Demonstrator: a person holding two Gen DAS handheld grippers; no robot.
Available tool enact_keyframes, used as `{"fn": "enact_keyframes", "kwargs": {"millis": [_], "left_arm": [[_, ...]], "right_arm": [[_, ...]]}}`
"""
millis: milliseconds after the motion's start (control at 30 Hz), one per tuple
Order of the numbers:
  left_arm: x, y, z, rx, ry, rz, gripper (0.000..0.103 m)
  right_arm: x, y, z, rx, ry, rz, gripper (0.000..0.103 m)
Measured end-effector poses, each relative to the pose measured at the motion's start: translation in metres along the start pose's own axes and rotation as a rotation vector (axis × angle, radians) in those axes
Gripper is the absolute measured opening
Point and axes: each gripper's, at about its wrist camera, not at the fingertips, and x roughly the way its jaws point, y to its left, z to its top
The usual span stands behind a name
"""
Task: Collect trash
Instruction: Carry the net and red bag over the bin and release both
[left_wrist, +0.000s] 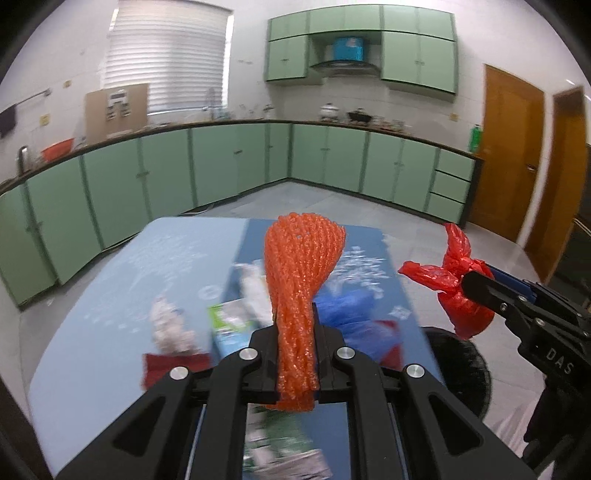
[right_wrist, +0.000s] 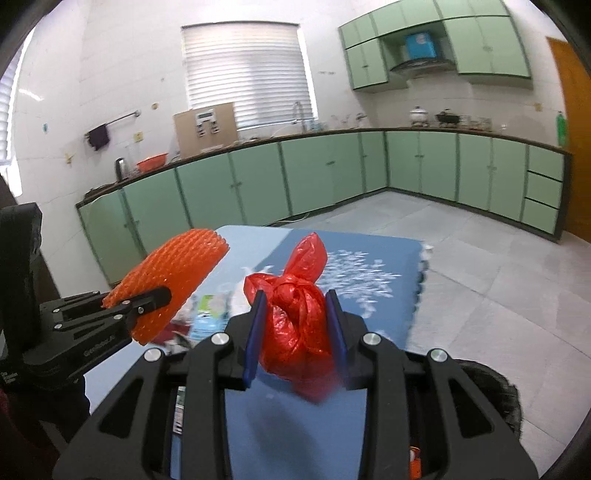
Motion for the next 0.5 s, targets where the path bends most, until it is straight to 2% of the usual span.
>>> {"fn": "enact_keyframes", "kwargs": {"millis": [267,500], "left_arm": [[0.018,-0.062,0.007,0.065,0.006,-0.141,0.011],[0.044,-0.113,0.009,0.107,0.034,-0.25,0.011]], "right_arm": [[-0.031,-0.061,-0.008,0.056,-0.021,-0.138,0.031],[-0.046,-0.113,-0.03,0.113,-0.009,-0.238,0.031]]}}
